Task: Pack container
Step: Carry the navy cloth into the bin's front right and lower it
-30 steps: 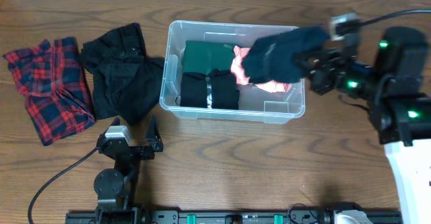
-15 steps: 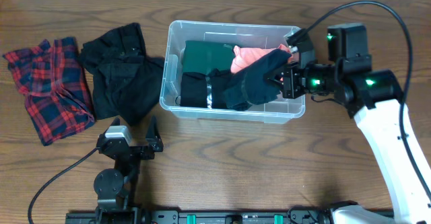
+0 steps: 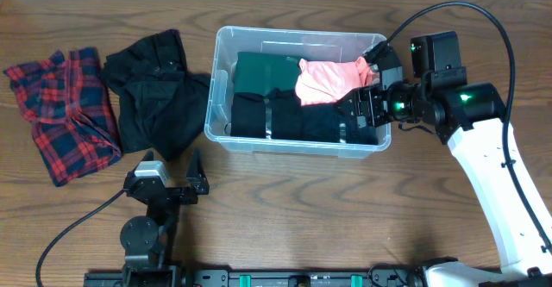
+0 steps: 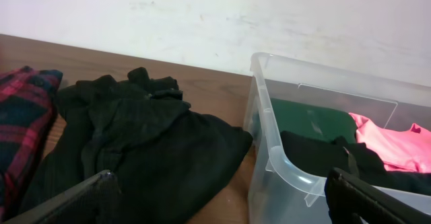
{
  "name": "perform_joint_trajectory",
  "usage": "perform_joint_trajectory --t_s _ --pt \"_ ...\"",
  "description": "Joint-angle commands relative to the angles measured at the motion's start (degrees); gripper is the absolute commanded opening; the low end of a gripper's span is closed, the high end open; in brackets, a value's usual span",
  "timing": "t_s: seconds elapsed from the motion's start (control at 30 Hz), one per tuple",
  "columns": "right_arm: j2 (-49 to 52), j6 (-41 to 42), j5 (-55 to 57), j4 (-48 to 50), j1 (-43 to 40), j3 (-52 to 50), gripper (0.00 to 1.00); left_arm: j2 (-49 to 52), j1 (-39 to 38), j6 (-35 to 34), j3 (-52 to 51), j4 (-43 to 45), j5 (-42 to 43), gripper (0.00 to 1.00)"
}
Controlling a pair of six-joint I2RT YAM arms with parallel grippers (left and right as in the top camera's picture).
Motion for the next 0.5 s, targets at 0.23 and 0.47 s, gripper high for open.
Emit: perform_joint_trajectory --t_s 0.23,0.47 --pt "0.1 -2.5 7.2 2.7 0.9 2.5 0.5 -0.3 -0.2 0.3 -0.9 -2.0 0.4 0.98" --pt "4.6 -2.4 12.9 1.7 2.8 2.5 0.01 -0.3 -0.2 0.3 -0.9 -2.0 0.5 0.98"
